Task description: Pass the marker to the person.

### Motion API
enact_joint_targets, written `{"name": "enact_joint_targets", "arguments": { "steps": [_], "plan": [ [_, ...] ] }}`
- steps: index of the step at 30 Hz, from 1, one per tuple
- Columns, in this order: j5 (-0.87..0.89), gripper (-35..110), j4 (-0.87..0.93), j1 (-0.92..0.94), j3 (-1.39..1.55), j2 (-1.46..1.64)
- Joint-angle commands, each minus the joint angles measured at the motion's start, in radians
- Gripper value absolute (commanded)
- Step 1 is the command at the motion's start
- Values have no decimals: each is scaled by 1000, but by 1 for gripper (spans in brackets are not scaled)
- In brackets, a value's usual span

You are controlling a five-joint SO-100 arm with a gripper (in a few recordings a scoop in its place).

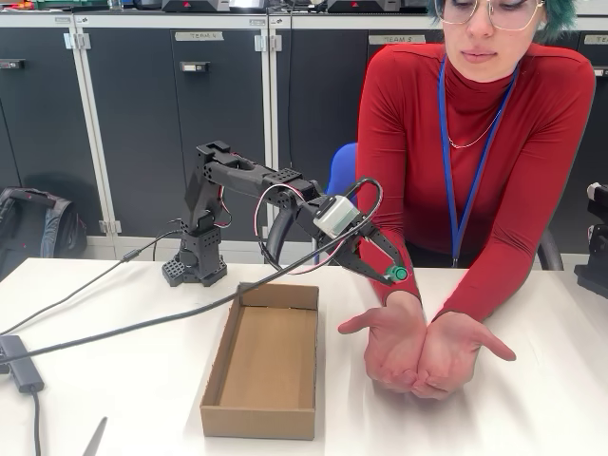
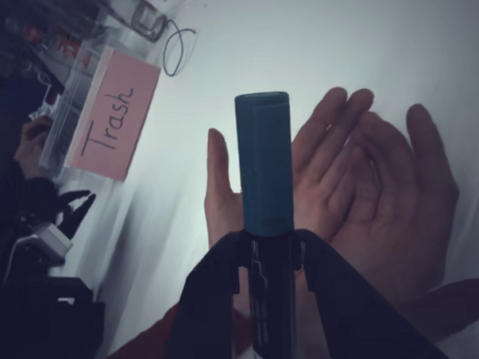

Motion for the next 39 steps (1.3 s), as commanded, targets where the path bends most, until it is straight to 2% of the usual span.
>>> {"name": "enact_joint_targets", "arguments": {
  "steps": [1, 6, 11, 17, 27, 35, 39],
  "plan": [
    [29, -5, 8, 52, -74, 21],
    [26, -5, 17, 115, -41, 25],
    [54, -5, -91, 149, 40, 32],
    [166, -5, -78, 149, 49, 44],
    [413, -5, -276, 124, 144, 87],
    [614, -5, -407, 187, 273, 89],
    [637, -5, -411, 198, 314, 86]
  ]
}}
